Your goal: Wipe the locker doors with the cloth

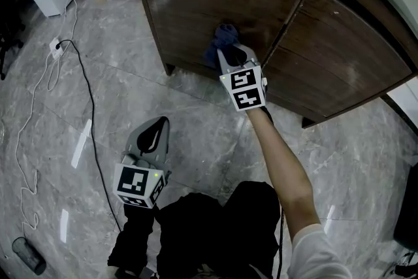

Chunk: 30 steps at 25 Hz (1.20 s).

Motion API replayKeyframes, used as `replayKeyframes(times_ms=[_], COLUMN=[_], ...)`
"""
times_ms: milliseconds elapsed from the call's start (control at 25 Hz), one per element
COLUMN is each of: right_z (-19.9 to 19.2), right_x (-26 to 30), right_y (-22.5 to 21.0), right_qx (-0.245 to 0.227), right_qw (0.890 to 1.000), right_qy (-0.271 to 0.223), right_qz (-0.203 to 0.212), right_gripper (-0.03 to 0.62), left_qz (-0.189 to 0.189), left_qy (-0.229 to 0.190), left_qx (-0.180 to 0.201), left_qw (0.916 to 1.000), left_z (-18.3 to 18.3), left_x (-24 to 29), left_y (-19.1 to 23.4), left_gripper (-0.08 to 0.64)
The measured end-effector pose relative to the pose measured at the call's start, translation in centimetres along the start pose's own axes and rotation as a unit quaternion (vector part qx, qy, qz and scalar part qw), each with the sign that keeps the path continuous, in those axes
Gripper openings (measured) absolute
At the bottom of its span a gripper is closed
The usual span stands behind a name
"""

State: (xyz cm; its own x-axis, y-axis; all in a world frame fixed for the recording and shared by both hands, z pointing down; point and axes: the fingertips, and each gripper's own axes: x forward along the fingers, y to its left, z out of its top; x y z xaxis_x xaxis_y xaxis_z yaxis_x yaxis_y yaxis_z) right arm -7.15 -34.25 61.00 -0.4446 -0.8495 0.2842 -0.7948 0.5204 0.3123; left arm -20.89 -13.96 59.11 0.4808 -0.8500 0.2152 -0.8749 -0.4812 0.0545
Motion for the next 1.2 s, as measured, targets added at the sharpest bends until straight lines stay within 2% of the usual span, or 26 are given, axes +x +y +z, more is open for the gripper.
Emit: replayKeyframes(times_ms=[400,880,1040,1200], right_z=[9.3,18.8,21.2,21.6], right_x=[-1.1,-2.3,-2.6,-2.5], right_y=[-2.1,-4.4,-4.8,-4.7], right_qx=[0.007,-0.021,-0.026,-0.026], right_qw=[0.997,0.991,0.988,0.987], right_qy=[-0.070,-0.131,-0.146,-0.153], right_qz=[-0.020,-0.032,-0.037,-0.040], right_gripper=[0.072,0.072,0.072,0.072], left_qz=[0.003,0.005,0.007,0.007], left_qy=[-0.006,-0.008,-0.010,-0.008], left_qx=[0.000,-0.002,-0.002,-0.005], left_qw=[1.0000,1.0000,0.9999,0.9999], left_z=[0.7,0.7,0.8,0.4], left_x=[-0.2,-0.5,-0.6,-0.6], left_y=[0.5,0.9,1.0,1.0], left_gripper=[-0.002,-0.002,-0.002,-0.002])
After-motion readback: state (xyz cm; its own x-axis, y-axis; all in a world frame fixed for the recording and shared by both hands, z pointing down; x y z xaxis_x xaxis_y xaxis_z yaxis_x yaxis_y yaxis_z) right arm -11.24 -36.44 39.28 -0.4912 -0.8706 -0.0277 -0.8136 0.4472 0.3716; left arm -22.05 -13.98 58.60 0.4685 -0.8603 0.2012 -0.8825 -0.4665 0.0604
